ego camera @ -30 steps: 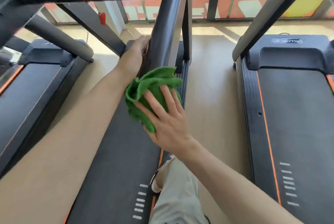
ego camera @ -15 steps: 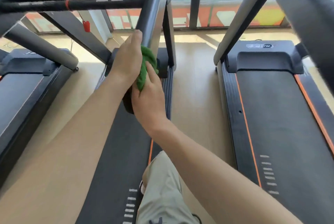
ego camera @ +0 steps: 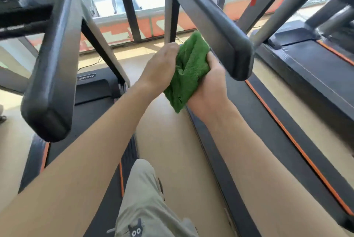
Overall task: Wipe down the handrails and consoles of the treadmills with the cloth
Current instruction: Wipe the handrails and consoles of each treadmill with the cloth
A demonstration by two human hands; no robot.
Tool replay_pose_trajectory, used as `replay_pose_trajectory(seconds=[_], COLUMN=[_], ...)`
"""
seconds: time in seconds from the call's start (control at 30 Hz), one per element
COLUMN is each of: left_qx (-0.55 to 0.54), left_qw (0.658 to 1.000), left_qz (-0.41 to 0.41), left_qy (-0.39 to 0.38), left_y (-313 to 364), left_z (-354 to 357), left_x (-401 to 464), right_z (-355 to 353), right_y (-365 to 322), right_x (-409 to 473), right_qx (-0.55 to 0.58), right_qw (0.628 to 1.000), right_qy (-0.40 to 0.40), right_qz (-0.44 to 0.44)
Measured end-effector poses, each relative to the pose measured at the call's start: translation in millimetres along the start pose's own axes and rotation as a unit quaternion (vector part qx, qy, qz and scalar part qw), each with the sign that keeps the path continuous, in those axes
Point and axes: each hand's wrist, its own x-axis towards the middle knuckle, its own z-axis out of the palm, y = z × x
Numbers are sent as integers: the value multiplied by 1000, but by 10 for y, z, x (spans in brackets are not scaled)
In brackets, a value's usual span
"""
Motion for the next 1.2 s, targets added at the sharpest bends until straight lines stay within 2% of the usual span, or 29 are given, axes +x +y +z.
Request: replay_pose_trajectory(seconds=[0.1,0.2,0.27,0.3,0.33,0.37,0.4,0.43,0.5,0.63,0.77,0.83,0.93,1.1,1.2], left_qx=[-18,-34,-25,-25,-21,-20,-26,-39,-45,-31,-11,-18,-34,-82,-83], left_qw=[999,996,995,993,992,991,990,990,989,989,989,987,986,982,985], left_qz=[48,79,87,93,101,106,109,105,92,72,96,112,109,96,92], left_qy=[-18,-34,-52,-62,-69,-74,-81,-89,-107,-122,-109,-118,-125,-137,-124], left_y=[227,366,365,355,357,327,329,314,271,137,177,193,184,116,98], left_z=[286,529,649,699,746,801,841,868,890,835,785,819,903,1006,1006], left_x=[87,187,271,312,357,455,503,583,782,1083,1427,1619,1919,2289,2364], right_z=[22,-74,-185,-269,-392,-514,-623,-694,-769,-724,-531,-482,-338,-56,-50], right_y=[-446,-826,-934,-941,-945,-936,-925,-906,-832,-842,-1160,-1263,-1376,-1537,-1513], right_x=[-68,-65,-38,3,95,197,299,388,552,888,1302,1433,1636,1893,1798], right_qx=[-64,-168,-302,-387,-487,-580,-651,-701,-763,-805,-890,-912,-920,-886,-873], right_qw=[989,943,883,833,758,680,618,582,538,435,336,320,331,420,439], right_qy=[50,91,129,148,174,190,196,194,196,235,210,185,166,179,194], right_qz=[-125,-273,-335,-365,-398,-407,-396,-364,-302,-329,-227,-177,-127,-79,-83])
